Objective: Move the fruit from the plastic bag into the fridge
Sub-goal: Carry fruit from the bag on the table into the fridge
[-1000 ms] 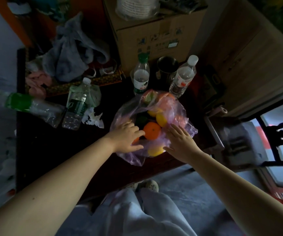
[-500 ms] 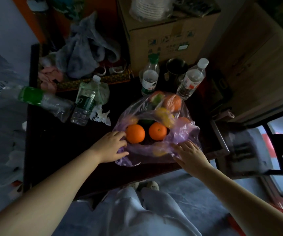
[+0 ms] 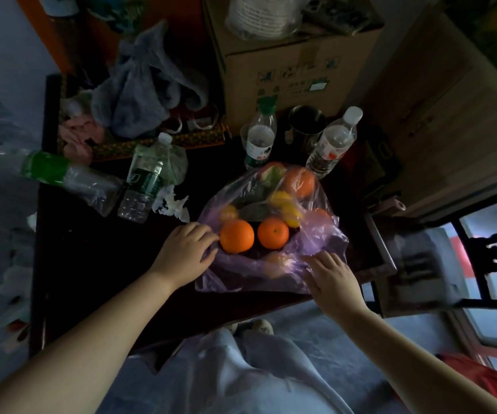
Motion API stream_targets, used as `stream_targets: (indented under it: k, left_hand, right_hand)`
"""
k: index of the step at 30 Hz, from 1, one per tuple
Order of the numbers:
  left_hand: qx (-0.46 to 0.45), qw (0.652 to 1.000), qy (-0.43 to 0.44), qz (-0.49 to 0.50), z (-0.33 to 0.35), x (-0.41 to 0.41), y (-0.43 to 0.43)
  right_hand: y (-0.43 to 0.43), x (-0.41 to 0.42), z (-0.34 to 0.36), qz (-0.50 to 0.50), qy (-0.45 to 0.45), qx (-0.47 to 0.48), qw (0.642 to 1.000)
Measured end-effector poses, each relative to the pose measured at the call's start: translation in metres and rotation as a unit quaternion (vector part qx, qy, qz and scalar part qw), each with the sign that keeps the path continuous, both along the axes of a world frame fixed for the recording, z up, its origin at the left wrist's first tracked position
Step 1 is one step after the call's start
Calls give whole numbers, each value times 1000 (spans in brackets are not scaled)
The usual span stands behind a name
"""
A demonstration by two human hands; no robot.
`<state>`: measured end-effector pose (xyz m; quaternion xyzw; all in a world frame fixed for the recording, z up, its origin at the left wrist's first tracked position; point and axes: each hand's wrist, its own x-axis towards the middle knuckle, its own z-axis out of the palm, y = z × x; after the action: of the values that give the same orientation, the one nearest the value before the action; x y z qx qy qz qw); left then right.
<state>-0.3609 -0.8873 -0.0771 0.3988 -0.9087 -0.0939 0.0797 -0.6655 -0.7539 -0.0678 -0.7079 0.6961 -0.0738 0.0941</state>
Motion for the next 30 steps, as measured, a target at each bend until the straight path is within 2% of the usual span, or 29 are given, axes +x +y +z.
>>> stream_targets:
  k: [3, 5, 7, 10, 16, 22, 26, 30]
  left_hand:
    - [-9, 999, 33, -31, 13, -22, -6]
    - [-3, 997, 20, -78, 14, -39, -8]
    - [6, 994, -9, -106, 12, -52, -11]
    - [40, 994, -58, -89, 8, -61, -19]
    - [42, 987, -136, -72, 6, -71, -42]
    - [36, 986, -146, -69, -2, -83, -66]
    - [79, 979, -177, -64, -7, -88, -80]
    - [147, 977, -148, -53, -12, -93, -91]
  right_hand:
    - [-5, 18, 8, 45, -53, -57, 996]
    - [-16, 28, 7, 82, -38, -49, 995]
    - [-30, 32, 3, 77, 0, -16, 997]
    - [-49, 29, 5, 28, 51, 53, 997]
    - [-73, 2, 15, -3, 76, 76, 994]
    - [-92, -25, 7, 6, 114, 155, 981]
    - [-103, -37, 0, -6, 119, 173, 978]
    - [-114, -48, -8, -22, 115, 181, 976]
